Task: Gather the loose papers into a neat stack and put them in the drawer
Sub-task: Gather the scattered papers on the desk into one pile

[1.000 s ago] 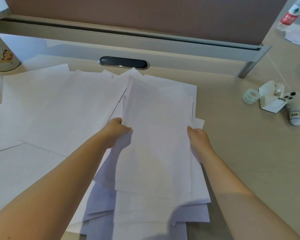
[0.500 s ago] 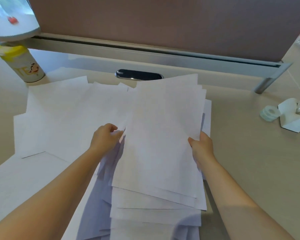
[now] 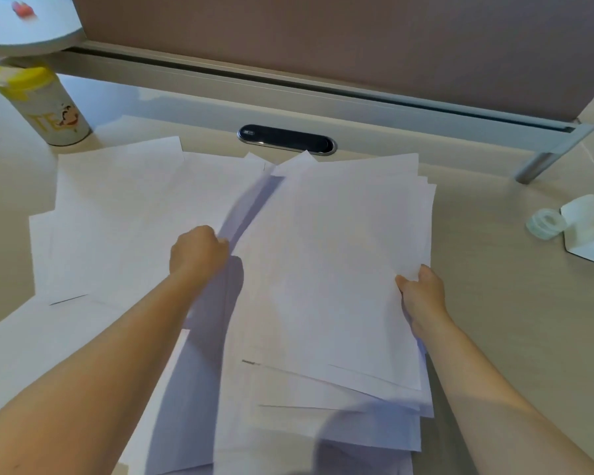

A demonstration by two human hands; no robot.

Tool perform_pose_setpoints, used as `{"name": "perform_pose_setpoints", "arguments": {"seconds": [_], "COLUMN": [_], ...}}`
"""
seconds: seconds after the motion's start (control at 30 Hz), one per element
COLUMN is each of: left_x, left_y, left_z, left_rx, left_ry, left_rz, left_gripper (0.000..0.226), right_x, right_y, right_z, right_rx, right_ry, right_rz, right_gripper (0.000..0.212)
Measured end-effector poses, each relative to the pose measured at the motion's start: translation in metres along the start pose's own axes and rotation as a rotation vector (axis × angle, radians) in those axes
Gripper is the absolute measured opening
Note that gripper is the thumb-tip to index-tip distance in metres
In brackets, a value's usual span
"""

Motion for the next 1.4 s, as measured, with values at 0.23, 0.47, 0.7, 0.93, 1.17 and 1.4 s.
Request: {"name": "perform_pose_setpoints", "arguments": {"seconds": [0.23,0.47,0.7,0.93,1.17,1.4], "left_x": [0.012,-0.006,0.014,0.021,0.044,0.009], "left_y": [0.015,-0.041,-0.045,-0.045,-0.031,-0.030], "left_z": [0.032,0.019,0.034,0.058,0.074,0.062], "left_rx": [-0.042,-0.086,-0.161,-0.276,-0.049,-0.013], "left_ry": [-0.445,-0.055,-0.101,-0.103,-0.337,-0.089], "left_rz": [0.736,0.372,0.192,0.082,-0.423,-0.197], "left_gripper": [0.023,0.054,0.038,0.066,0.086,0.046], "right_x": [0.062,0.062,0.066,0.027,0.066,0.046], "right_y": [-0.010,-0.015,-0.005,-0.006,0.013,0.003], "right_z": [0.023,0.025,0.024,0.024,0.038,0.034], "right_rx": [0.023,0.022,0.029,-0.015,-0.082,-0.142], "right_ry": [-0.229,-0.235,-0.286,0.069,-0.291,-0.140], "right_rz": [0.100,0.142,0.209,0.410,0.757,0.592], "right_gripper": [0.034,0.026,0.019,0.016,0.072,0.069]}}
Point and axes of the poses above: each hand's wrist, its own z-axis away from the middle knuckle, its own x-axis out of the palm, y = z × x, the point moved 8 cm from there along -z, towards the middle knuckle, and after that the axes turned 6 degrees about x, right-handed, at the moved point
